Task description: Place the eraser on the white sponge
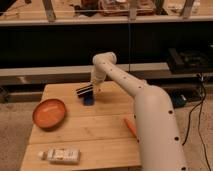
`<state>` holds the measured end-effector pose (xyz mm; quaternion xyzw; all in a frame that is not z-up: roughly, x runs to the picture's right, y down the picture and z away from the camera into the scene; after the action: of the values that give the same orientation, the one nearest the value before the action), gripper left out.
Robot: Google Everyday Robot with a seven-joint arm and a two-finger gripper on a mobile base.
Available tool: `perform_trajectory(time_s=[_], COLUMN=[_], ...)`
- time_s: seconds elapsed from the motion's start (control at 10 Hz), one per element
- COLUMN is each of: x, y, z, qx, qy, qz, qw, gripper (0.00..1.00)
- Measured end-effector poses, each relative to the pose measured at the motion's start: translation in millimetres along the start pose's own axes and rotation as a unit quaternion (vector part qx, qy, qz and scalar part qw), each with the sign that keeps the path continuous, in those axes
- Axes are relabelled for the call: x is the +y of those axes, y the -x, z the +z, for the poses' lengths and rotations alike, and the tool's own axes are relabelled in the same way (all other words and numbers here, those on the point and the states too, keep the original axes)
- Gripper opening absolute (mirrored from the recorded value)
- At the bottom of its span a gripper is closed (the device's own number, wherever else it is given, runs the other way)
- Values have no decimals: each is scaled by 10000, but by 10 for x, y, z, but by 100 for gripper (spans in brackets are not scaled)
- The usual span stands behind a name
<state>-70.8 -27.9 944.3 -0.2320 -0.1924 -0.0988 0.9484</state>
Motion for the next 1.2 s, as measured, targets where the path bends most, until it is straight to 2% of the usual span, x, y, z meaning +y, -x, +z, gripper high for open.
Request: perform_trajectory(time_s=[1.2], x=[-29], y=[-23], z=[4], qx=[9], qy=[70], qz=[-177], qw=[9998], gripper=[11])
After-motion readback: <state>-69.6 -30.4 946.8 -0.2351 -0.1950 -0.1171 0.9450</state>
